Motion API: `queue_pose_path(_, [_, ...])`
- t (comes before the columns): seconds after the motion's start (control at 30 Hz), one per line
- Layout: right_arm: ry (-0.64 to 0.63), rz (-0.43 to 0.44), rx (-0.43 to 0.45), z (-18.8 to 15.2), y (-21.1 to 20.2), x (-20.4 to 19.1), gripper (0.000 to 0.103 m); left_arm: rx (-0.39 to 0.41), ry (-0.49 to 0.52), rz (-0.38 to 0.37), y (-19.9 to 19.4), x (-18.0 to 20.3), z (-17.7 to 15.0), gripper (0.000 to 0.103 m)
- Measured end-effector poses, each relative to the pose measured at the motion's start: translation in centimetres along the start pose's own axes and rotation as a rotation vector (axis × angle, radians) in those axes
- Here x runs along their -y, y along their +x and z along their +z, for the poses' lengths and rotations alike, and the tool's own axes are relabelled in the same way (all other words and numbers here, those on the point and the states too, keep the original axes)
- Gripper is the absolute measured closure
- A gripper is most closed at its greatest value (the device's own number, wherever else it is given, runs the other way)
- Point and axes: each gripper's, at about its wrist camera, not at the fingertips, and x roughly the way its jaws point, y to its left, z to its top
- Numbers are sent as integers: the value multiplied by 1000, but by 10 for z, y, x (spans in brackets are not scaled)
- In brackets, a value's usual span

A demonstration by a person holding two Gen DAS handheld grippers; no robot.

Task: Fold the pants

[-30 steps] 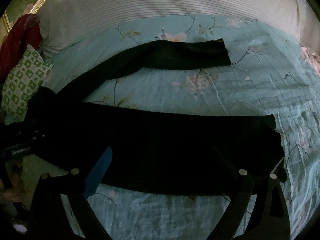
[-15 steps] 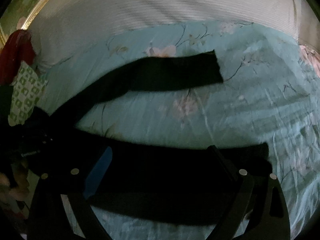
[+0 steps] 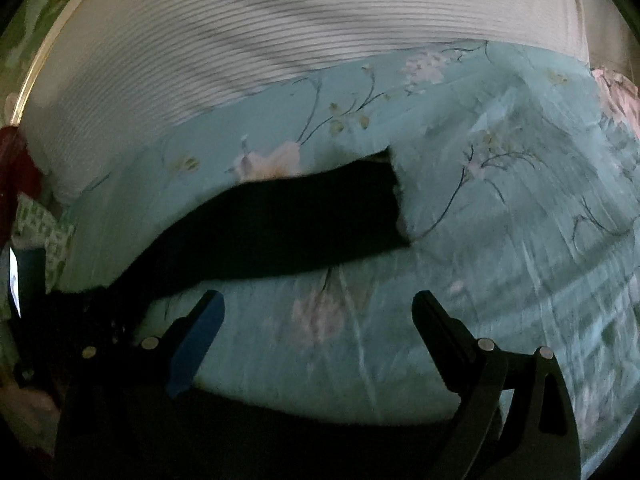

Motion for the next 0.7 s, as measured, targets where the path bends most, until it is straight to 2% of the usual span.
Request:
queue_pose_path(0.13, [43,7,-10,24,17,17,8,-20,25,-23,9,-1,2,31])
queue_pose_path(0.3, [65,-5,-33,46,40,32,8,-25,36,-96,8,-7,2,32])
queue_pose_path(0.37, [54,-10,-46,54,51,35,8,-29,56,-87,11,-10,2,48])
queue_pose_path(0.47, [28,-17,-63,64,65,38,9,-39,57,-98,17,-19,4,65])
queue_pose_path(0.63, [4,-3,-58,81,80,42,23,-35,38,-192,14,-44,6,84])
queue_pose_path(0.67, [-1,8,-54,84,81,43,33,-34,34,-201,13,-48,6,86])
queue_pose_path(0.7, [-1,21,-52,87,84,44,49,-31,27,-214,13,-53,8,87])
